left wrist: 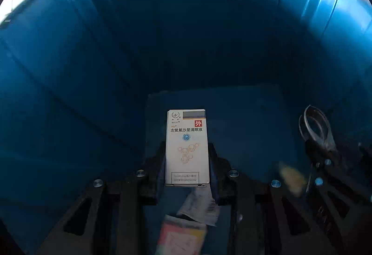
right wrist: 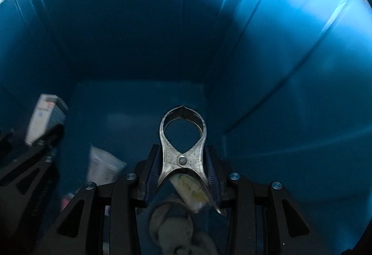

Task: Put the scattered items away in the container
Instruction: 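Lower the medicine box and clip into the blue crate and open both tools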

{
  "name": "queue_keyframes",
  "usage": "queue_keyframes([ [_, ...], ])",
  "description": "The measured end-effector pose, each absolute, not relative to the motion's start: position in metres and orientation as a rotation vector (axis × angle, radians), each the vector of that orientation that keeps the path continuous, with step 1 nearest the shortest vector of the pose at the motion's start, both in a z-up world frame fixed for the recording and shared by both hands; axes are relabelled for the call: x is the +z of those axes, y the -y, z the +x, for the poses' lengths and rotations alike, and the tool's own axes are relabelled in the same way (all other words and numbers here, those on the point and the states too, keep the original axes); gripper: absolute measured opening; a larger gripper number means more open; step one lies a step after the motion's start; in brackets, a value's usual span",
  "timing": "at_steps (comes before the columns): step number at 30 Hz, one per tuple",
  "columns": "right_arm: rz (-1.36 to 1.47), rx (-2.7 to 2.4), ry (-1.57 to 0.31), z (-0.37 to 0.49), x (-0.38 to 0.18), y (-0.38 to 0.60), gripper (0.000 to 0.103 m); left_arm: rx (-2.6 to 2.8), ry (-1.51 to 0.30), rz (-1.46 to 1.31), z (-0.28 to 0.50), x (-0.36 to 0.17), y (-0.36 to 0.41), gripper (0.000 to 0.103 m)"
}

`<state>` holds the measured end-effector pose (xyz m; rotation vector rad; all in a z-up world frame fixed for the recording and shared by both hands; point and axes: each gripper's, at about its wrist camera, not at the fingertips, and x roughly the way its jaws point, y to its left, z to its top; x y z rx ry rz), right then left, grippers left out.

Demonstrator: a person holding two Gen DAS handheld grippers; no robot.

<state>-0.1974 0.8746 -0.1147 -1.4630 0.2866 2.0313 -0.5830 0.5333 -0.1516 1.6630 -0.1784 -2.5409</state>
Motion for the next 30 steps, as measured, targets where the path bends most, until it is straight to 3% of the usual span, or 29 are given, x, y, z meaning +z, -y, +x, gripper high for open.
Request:
queue_keyframes([
  [13, -1.63, 1.926, -0.268, -0.215, -0.201, -0.903, 0.037, -2.402, 0.117, 1.914, -0.606, -0.238, -0.53, 0.03],
  [23, -1.684, 1.892, -0.321, -0.23, -0.232, -0.904, 0.037, -2.355, 0.114, 1.977, -0.607, -0.263, -0.526, 0.031],
  [26, -1.682, 1.889, -0.342, -0.229, -0.23, -0.905, 0.037, -2.316, 0.087, 2.003, -0.609, -0.265, -0.526, 0.042],
  [30, -1.634, 1.907, -0.358, -0.229, -0.207, -0.908, 0.041, -2.288, 0.049, 2.008, -0.61, -0.26, -0.523, 0.066],
])
